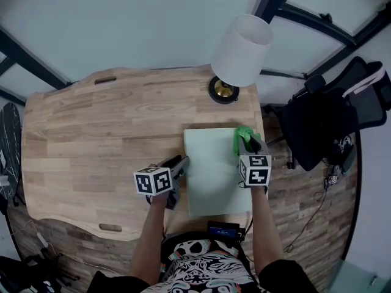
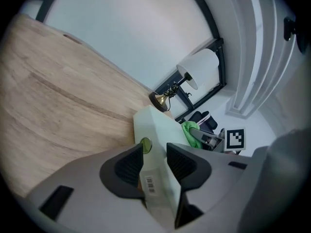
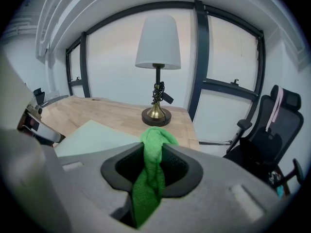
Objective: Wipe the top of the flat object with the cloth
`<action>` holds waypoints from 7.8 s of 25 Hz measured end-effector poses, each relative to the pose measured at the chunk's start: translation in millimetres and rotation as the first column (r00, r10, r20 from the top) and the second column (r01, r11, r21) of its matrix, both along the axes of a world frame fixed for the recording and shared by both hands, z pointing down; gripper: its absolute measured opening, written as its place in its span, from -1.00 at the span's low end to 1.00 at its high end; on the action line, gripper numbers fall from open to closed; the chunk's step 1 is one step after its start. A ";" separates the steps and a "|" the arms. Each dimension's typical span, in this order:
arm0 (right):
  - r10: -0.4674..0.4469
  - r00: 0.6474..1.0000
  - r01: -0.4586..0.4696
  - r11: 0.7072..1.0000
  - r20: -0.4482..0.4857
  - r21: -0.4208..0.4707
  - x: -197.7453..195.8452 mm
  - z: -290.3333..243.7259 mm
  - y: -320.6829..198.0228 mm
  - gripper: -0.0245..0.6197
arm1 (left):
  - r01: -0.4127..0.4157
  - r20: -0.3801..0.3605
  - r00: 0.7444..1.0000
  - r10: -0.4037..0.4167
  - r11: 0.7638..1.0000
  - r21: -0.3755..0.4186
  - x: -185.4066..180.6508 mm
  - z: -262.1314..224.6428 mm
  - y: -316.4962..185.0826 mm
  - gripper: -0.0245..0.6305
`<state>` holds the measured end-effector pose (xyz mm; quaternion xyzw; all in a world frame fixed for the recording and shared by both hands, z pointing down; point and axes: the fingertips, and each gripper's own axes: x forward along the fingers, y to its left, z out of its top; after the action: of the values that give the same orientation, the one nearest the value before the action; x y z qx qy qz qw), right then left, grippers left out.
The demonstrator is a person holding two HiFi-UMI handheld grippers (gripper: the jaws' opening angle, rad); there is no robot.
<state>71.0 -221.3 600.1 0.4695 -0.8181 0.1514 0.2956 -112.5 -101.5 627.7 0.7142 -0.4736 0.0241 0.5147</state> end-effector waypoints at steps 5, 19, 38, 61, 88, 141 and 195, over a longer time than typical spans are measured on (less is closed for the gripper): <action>-0.010 1.000 0.010 1.000 -0.002 0.020 0.2 1.3 0.6 -0.63 | 0.039 -0.110 0.993 -0.040 0.999 -0.015 4.2 2.5 -1.2 -0.44; -0.004 0.999 0.005 1.000 -0.041 0.020 -3.7 2.6 1.1 -0.63 | 0.042 -0.152 0.987 -0.052 0.997 -0.063 13.1 13.2 2.8 -0.39; 0.003 0.999 -0.003 1.000 -0.049 0.006 -13.2 1.7 2.2 -0.63 | 0.046 -0.138 0.989 -0.052 0.998 -0.051 11.7 13.5 3.0 -0.40; -0.138 0.990 0.138 0.990 -0.006 0.001 -75.6 -0.1 20.6 -0.63 | 0.053 -0.152 0.987 -0.060 0.998 -0.043 11.5 14.3 2.9 -0.40; -0.251 0.967 0.251 0.968 0.031 0.005 -122.1 0.3 29.2 -0.63 | 0.053 -0.127 0.990 -0.056 0.998 -0.030 10.7 14.1 1.3 -0.40; -0.395 0.918 0.395 0.918 0.019 0.034 -156.7 -3.0 81.9 -0.63 | 0.100 -0.155 0.983 -0.097 0.995 0.011 9.9 18.9 1.1 -0.39; -0.406 0.904 0.417 0.907 0.133 -0.062 -130.9 1.3 170.6 -0.63 | 0.114 -0.174 0.979 -0.105 0.992 0.045 6.5 22.0 -2.7 -0.39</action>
<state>-60.0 -50.7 601.4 0.2629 -0.9071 0.1491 0.2929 -106.0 -104.2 649.7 0.7003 -0.4669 -0.0787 0.5341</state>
